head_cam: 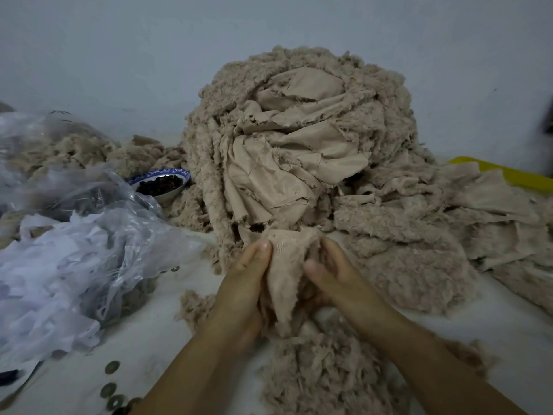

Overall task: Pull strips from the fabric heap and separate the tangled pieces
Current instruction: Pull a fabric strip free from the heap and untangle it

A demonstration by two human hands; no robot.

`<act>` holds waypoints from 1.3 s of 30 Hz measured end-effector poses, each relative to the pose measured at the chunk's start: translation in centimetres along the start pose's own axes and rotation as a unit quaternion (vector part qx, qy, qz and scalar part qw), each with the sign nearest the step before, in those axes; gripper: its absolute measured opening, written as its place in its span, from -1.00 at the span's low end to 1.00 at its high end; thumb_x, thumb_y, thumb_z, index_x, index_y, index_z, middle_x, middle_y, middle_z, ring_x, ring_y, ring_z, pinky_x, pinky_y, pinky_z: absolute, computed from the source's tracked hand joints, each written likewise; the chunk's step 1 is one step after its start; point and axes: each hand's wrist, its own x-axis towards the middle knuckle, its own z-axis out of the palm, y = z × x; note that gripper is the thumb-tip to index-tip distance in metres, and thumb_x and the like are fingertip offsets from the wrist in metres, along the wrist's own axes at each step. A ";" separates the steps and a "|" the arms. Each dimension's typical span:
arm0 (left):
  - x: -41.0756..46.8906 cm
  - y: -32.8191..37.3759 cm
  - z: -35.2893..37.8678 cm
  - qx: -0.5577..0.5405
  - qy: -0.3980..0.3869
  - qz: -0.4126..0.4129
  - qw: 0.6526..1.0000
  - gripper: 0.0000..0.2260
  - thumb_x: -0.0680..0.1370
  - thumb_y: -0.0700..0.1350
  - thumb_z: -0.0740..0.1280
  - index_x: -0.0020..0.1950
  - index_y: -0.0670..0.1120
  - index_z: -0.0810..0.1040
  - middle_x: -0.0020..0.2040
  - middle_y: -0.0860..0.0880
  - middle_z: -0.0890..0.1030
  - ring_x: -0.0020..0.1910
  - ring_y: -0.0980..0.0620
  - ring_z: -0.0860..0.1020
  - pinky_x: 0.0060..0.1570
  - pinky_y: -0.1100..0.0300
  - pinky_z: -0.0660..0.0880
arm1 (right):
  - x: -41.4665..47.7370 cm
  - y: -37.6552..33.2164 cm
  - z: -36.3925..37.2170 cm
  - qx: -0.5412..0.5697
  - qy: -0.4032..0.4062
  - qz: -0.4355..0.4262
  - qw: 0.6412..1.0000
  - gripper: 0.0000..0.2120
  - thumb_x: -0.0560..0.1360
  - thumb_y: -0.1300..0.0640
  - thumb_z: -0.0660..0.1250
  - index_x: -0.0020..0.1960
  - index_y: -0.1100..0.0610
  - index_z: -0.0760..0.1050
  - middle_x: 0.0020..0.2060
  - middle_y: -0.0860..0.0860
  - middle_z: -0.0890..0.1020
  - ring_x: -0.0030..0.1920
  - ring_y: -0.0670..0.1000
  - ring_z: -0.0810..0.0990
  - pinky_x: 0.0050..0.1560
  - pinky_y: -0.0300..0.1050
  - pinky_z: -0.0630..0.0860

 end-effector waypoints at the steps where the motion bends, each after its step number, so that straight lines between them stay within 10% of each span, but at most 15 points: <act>1: -0.1 -0.1 0.2 0.004 -0.007 0.000 1.000 -0.75 0.58 -0.05 0.30 0.17 -0.11 0.67 0.19 -0.22 0.66 0.19 -0.16 0.64 0.12 0.03 0.61 | -0.1 -0.3 0.3 -0.016 -0.027 -0.016 0.999 -0.41 0.32 -0.32 0.50 0.29 -0.41 0.38 0.22 -0.27 0.61 0.23 -0.15 0.60 0.14 -0.24 0.56; 6: -0.7 -0.3 0.0 0.115 -0.093 0.017 0.989 -0.67 0.59 0.11 0.30 0.20 -0.07 0.64 0.03 -0.42 0.62 -0.06 -0.30 0.64 -0.20 0.11 0.61 | 0.3 0.1 0.0 -0.237 0.037 0.007 0.971 -0.76 0.52 -0.06 0.41 0.17 -0.13 0.51 -0.08 -0.20 0.68 -0.10 -0.37 0.60 -0.07 -0.40 0.50; 9: -1.2 -0.2 0.2 0.281 -0.088 0.053 0.954 -0.76 0.53 0.23 0.23 0.03 0.31 0.67 0.04 0.16 0.70 0.06 0.20 0.64 -0.05 0.40 0.52 | 0.5 0.8 -1.4 -0.304 0.075 0.047 0.949 -0.92 0.61 0.01 0.31 -0.03 -0.07 0.57 -0.25 -0.10 0.67 -0.28 -0.22 0.61 -0.31 -0.36 0.46; 12: -0.6 -0.3 -0.1 0.358 -0.026 0.101 0.928 -0.77 0.55 0.19 0.23 0.01 0.27 0.68 0.08 0.23 0.66 0.11 0.28 0.58 0.06 0.40 0.50 | 0.8 0.0 -2.6 -0.049 0.116 0.062 0.990 -0.84 0.60 0.12 0.31 -0.15 0.05 0.56 -0.38 0.03 0.58 -0.48 -0.07 0.50 -0.51 -0.26 0.37; 15: 0.2 -0.2 -0.8 0.439 0.022 0.156 0.885 -0.78 0.67 0.00 0.20 0.10 0.15 0.64 0.15 0.25 0.58 0.14 0.29 0.53 0.22 0.22 0.48 | 1.3 -1.8 -5.1 0.380 0.209 -0.032 0.901 -0.78 0.49 0.03 0.36 0.07 0.13 0.58 -0.14 0.05 0.72 -0.17 -0.07 0.71 -0.31 -0.26 0.58; 17: 0.7 -0.2 -1.2 0.456 0.014 0.159 0.876 -0.79 0.67 -0.03 0.20 0.10 0.22 0.61 0.25 0.33 0.49 0.21 0.41 0.44 0.22 0.34 0.39 | 1.2 -1.8 -5.9 0.438 0.209 -0.036 0.874 -0.50 0.49 -0.12 0.30 0.30 0.18 0.46 0.05 0.06 0.73 0.06 -0.02 0.71 -0.13 -0.27 0.62; 24: 1.1 -1.8 -1.1 0.599 -0.058 0.128 0.788 -0.76 0.69 -0.02 0.20 0.28 0.05 0.59 0.21 0.19 0.47 0.28 0.21 0.41 0.11 0.61 0.19 | 1.1 0.8 -2.8 0.026 0.188 0.046 0.981 -0.87 0.60 0.08 0.32 0.11 0.06 0.60 -0.02 0.11 0.71 -0.24 -0.04 0.68 -0.27 -0.24 0.58; 30: -0.5 -0.9 0.2 0.502 -0.085 0.205 0.836 -0.77 0.69 -0.07 0.21 0.10 0.30 0.51 0.07 0.28 0.58 0.10 0.35 0.51 0.02 0.51 0.39 | 0.9 1.8 -1.7 -0.311 0.004 -0.076 0.947 -0.47 0.63 0.28 0.18 0.40 -0.28 0.27 0.33 -0.37 0.33 0.23 -0.37 0.41 0.28 -0.42 0.35; 34: -1.1 -0.8 0.7 0.486 -0.098 0.233 0.836 -0.80 0.62 -0.01 0.30 0.09 0.35 0.49 0.05 0.35 0.56 0.06 0.32 0.53 -0.01 0.48 0.42 | 1.1 1.9 -1.7 -0.386 0.035 -0.093 0.917 -0.79 0.62 0.23 0.25 0.05 -0.10 0.45 -0.06 -0.18 0.44 -0.07 -0.32 0.45 -0.11 -0.42 0.36; 39: 0.5 -1.6 -0.7 0.666 -0.108 0.205 0.709 -0.93 0.62 -0.09 0.30 0.05 -0.04 0.56 -0.16 0.16 0.44 -0.13 0.16 0.42 -0.12 0.33 0.30 | 1.1 1.5 -2.4 -0.375 0.093 -0.088 0.918 -0.68 0.52 0.23 0.31 -0.17 -0.17 0.32 -0.12 -0.17 0.41 -0.16 -0.29 0.44 -0.20 -0.41 0.35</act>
